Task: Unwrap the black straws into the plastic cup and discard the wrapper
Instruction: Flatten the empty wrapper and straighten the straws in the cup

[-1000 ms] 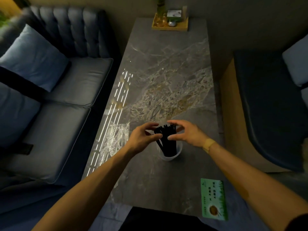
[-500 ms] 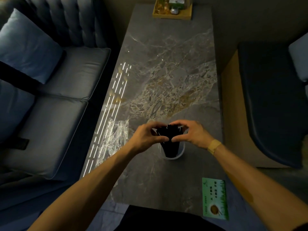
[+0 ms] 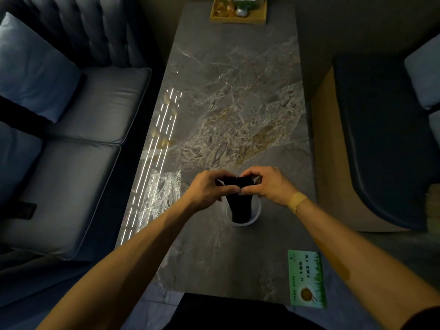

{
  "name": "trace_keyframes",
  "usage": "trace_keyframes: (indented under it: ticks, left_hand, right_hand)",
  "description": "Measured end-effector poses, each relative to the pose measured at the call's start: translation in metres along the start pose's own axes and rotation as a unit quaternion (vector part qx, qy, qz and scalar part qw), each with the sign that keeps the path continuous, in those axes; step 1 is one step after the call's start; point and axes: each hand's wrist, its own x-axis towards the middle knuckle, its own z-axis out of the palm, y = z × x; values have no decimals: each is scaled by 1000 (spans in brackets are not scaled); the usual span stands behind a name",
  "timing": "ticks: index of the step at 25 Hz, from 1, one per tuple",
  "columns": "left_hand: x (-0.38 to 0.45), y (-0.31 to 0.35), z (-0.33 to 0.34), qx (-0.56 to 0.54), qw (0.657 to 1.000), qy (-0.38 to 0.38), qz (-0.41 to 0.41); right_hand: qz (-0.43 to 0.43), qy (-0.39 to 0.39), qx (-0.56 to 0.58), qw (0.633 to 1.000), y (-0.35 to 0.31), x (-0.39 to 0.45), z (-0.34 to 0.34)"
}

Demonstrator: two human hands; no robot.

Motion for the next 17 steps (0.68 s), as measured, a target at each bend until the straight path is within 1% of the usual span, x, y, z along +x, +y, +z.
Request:
trace_keyframes:
  ticks: [7, 10, 12, 13, 14, 16, 17]
  left_hand:
    - [-10, -3, 0, 23, 1000, 14, -12]
    - [-15, -5, -1, 7, 999, 20, -27]
    - [-20, -6, -1, 36, 999, 20, -20]
    - [-21, -4, 0, 83, 996, 21, 8]
    - [-21, 1, 2, 145, 988, 19, 54]
    - [-12, 18, 10, 264, 951, 7, 163]
    - [-5, 28, 14, 313, 929, -3, 200]
  right_hand:
    - [-26, 11, -50, 998, 2, -2, 11]
    - [-14, 14, -30, 999, 14, -9, 8]
    - [9, -2, -10, 1000, 27, -18, 8]
    - [23, -15, -2, 1000, 33, -22, 11]
    - [36, -25, 2, 999, 39, -26, 15]
    - [55, -24, -7, 998, 46, -29, 24]
    - [60, -22, -22, 998, 47, -28, 28]
